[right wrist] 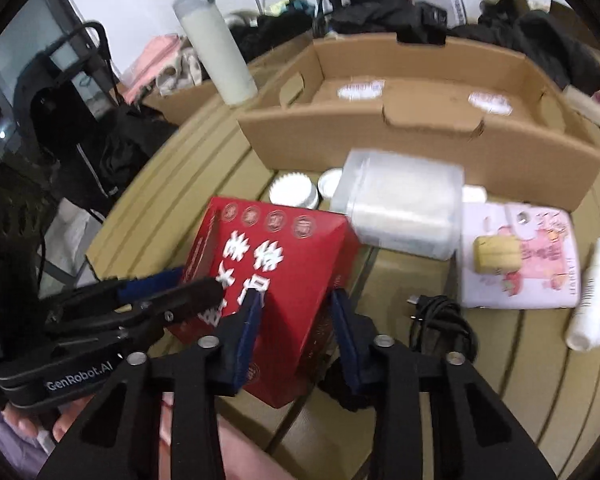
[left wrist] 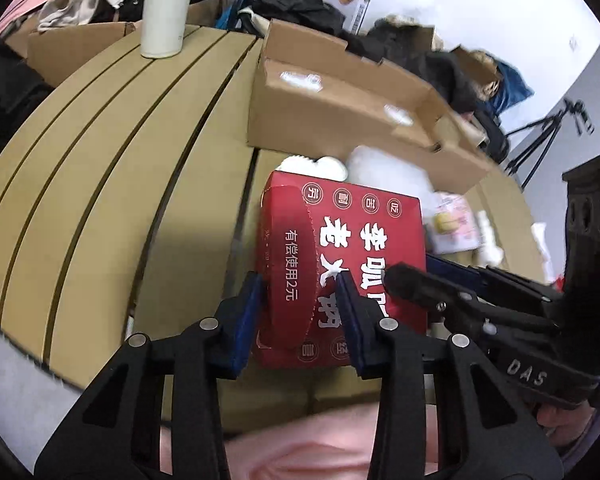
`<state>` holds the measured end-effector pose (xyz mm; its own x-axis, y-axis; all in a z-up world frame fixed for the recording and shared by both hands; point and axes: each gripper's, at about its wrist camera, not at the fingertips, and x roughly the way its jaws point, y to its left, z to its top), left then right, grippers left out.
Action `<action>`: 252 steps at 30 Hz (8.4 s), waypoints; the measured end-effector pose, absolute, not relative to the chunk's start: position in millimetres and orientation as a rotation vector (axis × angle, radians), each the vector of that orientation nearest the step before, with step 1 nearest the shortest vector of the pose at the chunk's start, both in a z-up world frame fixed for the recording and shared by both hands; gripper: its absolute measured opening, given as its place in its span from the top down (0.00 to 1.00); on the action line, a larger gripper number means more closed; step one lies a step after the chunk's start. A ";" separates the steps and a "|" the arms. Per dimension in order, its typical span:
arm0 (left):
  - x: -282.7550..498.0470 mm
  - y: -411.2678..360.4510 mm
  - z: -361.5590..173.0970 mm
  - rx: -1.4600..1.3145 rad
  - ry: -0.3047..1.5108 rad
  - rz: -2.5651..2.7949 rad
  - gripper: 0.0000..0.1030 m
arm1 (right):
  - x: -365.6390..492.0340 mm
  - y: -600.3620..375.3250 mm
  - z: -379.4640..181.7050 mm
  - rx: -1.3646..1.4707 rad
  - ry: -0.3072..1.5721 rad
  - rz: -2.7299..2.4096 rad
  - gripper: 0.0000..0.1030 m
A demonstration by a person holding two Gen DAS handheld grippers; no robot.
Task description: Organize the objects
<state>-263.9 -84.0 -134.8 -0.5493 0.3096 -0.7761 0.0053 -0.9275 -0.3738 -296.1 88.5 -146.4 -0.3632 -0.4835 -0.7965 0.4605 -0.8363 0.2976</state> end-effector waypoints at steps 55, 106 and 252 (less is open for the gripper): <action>-210.5 -72.1 97.2 -0.939 0.114 3.092 0.00 | -300.4 213.3 84.2 0.928 0.228 -2.570 0.10; -280.6 32.9 -165.3 -1.523 -0.312 2.375 0.69 | -219.6 233.1 -112.8 1.259 0.021 -2.456 0.10; -234.0 -59.7 -119.9 -1.440 -0.370 2.677 0.67 | -224.7 127.6 -174.0 1.281 0.451 -2.353 0.75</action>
